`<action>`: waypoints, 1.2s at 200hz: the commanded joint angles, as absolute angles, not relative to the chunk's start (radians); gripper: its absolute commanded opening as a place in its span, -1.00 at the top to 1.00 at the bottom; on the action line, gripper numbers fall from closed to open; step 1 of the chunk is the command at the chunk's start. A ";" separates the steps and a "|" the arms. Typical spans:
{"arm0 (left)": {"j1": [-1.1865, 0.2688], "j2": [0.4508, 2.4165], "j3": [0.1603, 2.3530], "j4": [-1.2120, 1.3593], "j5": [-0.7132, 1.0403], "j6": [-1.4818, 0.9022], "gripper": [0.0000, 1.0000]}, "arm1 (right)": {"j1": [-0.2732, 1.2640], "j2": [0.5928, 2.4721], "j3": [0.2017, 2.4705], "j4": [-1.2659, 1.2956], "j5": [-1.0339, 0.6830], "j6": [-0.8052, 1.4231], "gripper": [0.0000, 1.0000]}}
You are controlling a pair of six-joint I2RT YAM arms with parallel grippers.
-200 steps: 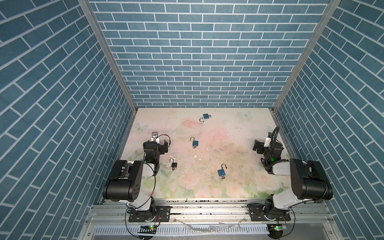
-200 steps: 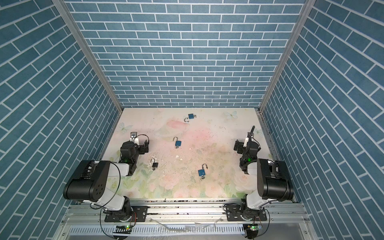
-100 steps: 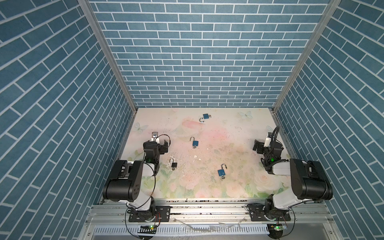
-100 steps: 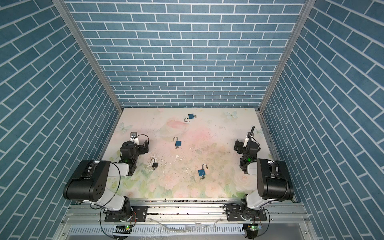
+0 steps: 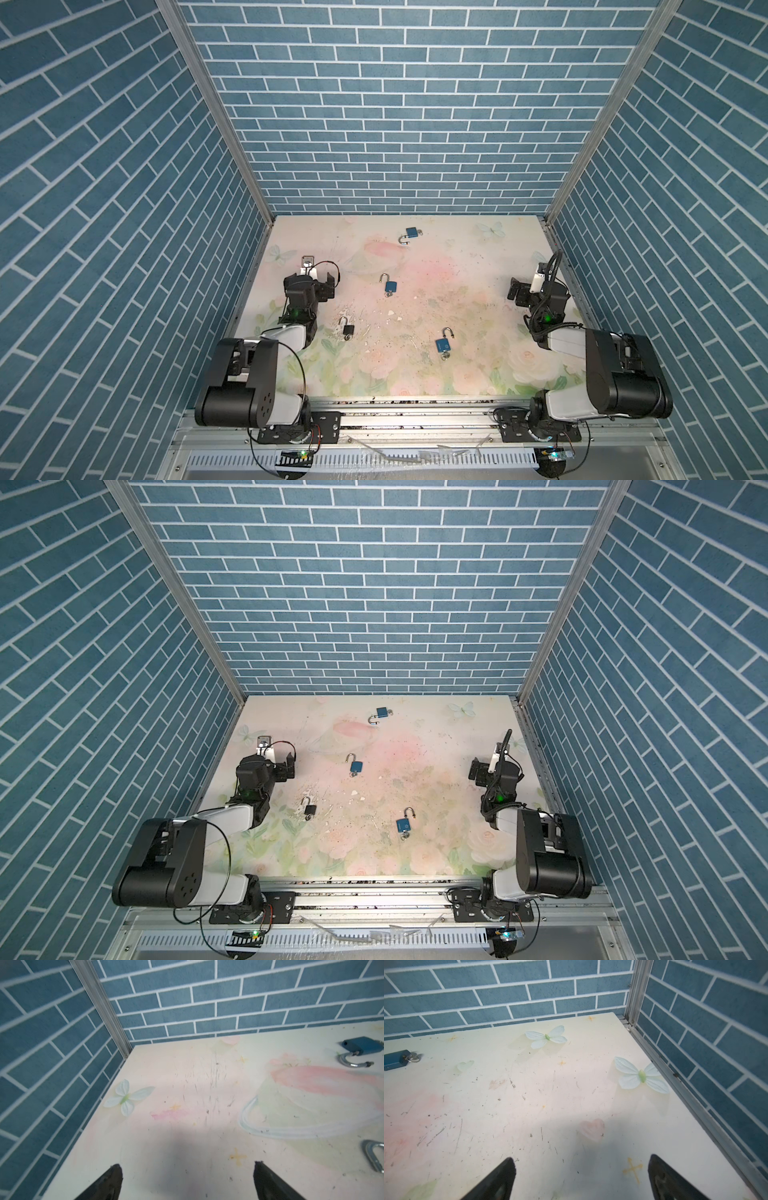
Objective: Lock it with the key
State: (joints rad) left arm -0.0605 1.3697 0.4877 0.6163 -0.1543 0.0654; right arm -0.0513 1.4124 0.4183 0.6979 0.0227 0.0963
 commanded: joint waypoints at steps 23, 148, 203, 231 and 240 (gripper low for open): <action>-0.079 1.276 0.626 0.243 -0.158 -0.013 -0.99 | -0.048 1.313 0.553 0.345 -0.004 0.149 -0.98; -0.186 1.395 1.050 -0.652 -0.111 -0.380 -0.99 | 0.197 1.336 0.938 -0.392 0.109 0.310 -0.98; -0.282 1.436 1.098 -0.784 -0.067 -0.436 -0.99 | 0.299 1.382 0.993 -0.492 0.090 0.370 -0.98; -0.321 1.449 1.094 -0.797 -0.048 -0.462 -0.99 | 0.333 1.373 0.983 -0.491 0.076 0.401 -0.98; -0.340 1.459 1.092 -0.788 -0.042 -0.461 -0.99 | 0.343 1.373 0.981 -0.492 0.072 0.409 -0.98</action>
State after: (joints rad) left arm -0.3050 1.4364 1.0786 -0.7433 -0.0605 -0.4320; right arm 0.3180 1.3796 0.9695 -0.4488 0.0776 0.3489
